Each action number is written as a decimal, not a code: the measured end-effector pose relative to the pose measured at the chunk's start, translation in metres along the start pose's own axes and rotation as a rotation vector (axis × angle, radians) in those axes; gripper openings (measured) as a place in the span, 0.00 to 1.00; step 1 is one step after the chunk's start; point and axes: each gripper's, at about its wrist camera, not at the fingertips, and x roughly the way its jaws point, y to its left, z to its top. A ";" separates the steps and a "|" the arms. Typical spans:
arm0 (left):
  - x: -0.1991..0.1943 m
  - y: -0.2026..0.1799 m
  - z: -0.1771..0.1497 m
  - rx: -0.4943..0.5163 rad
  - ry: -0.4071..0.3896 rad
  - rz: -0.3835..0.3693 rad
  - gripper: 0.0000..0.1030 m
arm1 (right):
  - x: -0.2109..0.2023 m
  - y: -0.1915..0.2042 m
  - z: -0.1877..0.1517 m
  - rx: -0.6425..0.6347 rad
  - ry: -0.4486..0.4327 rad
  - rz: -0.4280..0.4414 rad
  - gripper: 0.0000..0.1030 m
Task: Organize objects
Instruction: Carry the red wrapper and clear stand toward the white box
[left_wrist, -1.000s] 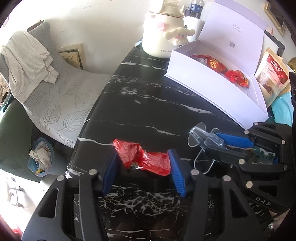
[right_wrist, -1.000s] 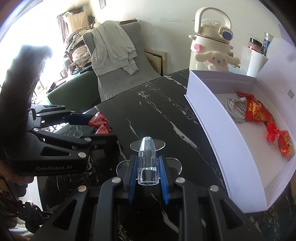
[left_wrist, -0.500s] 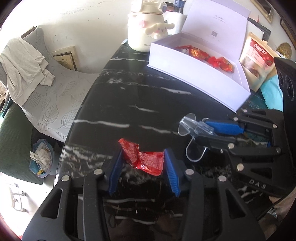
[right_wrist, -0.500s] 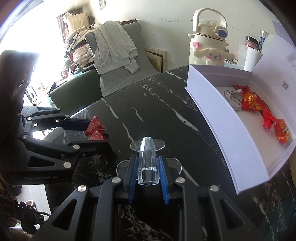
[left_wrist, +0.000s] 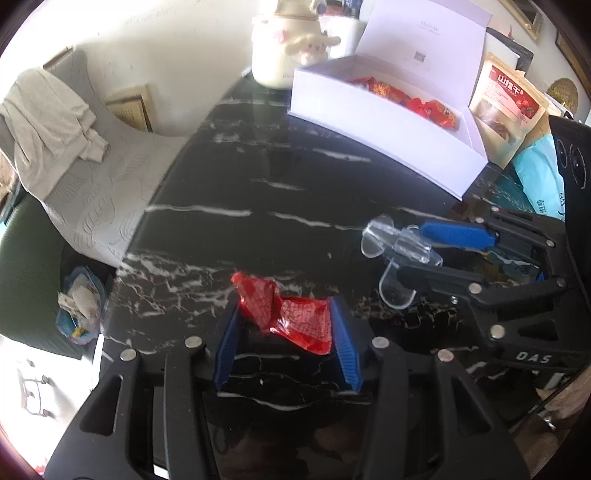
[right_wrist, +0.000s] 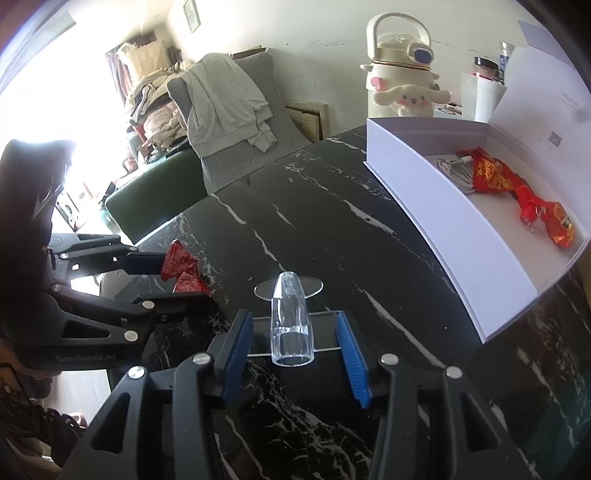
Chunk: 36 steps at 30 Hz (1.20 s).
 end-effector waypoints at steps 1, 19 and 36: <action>0.000 -0.001 0.000 0.006 -0.002 0.005 0.43 | -0.001 -0.001 0.000 0.009 -0.005 0.001 0.49; 0.001 0.000 -0.001 0.004 -0.027 0.019 0.43 | 0.014 0.015 0.000 -0.036 -0.001 -0.046 0.84; 0.000 0.001 -0.002 0.005 -0.026 0.018 0.43 | 0.016 0.023 -0.004 -0.101 0.015 -0.115 0.76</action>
